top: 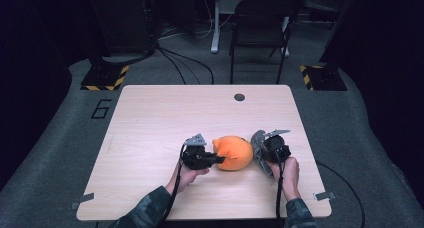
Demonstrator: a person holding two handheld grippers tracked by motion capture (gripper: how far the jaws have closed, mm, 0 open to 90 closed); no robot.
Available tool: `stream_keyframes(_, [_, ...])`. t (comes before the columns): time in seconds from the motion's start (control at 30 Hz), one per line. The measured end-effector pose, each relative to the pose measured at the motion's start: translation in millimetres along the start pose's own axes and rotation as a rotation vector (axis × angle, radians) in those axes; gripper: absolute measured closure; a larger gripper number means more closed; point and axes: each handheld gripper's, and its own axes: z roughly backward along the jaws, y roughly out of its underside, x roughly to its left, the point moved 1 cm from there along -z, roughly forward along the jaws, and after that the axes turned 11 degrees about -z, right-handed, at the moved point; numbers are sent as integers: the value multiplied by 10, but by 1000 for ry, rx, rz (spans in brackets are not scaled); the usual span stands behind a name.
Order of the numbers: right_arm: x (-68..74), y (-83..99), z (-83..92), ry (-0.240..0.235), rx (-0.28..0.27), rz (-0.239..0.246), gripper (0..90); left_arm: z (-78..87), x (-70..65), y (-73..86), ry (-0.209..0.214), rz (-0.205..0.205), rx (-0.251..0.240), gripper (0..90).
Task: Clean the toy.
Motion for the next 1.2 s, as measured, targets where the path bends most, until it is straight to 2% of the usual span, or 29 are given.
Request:
stream_keyframes(0.07, [5, -57, 180, -8, -46, -15, 777, 2, 2, 2, 2, 1, 0, 804])
stream_keyframes(0.13, [55, -122, 419, -44, -112, -16, 777, 0, 1, 1, 2, -2, 0, 803])
stream_keyframes(0.17, [99, -149, 536, -66, -140, -1, 777, -2, -2, 0, 2, -5, 2, 803])
stream_keyframes(0.23, [254, -187, 736, -134, -190, 35, 777, -8, -9, -3, 1, -7, -1, 801])
stream_keyframes(0.3, [487, -205, 859, -180, -214, 91, 776, -8, -13, -4, 2, -9, 2, 802])
stream_keyframes(0.37, [741, -197, 900, -202, -217, 156, 776, -9, -17, -3, 0, -6, -2, 802])
stream_keyframes(0.43, [938, -169, 849, -205, -200, 213, 775, -8, -20, 0, -1, -9, 0, 802])
stream_keyframes(0.5, [1064, -125, 735, -173, -179, 240, 775, -5, -22, 1, -2, -19, 6, 802])
stream_keyframes(0.53, [1085, -105, 673, -150, -158, 268, 774, -12, -28, 2, -7, -17, 5, 802])
stream_keyframes(0.6, [1081, -78, 585, -132, -158, 270, 775, -19, -19, 13, -5, -15, 6, 802])
stream_keyframes(0.63, [1057, -87, 578, -135, -155, 275, 775, -20, -14, 14, 0, -14, 2, 802])
stream_keyframes(0.67, [1044, -88, 584, -134, -157, 249, 775, -22, -18, 9, -5, -21, 3, 802])
stream_keyframes(0.8, [911, -86, 577, -125, -150, 242, 774, -29, -25, 6, 1, -29, 7, 801])
stream_keyframes(1.03, [600, -78, 491, -107, -140, 156, 772, -31, -17, 12, 6, -26, 2, 801])
stream_keyframes(1.2, [326, -46, 333, -64, -109, 84, 771, -30, -13, 15, 6, -19, 0, 802])
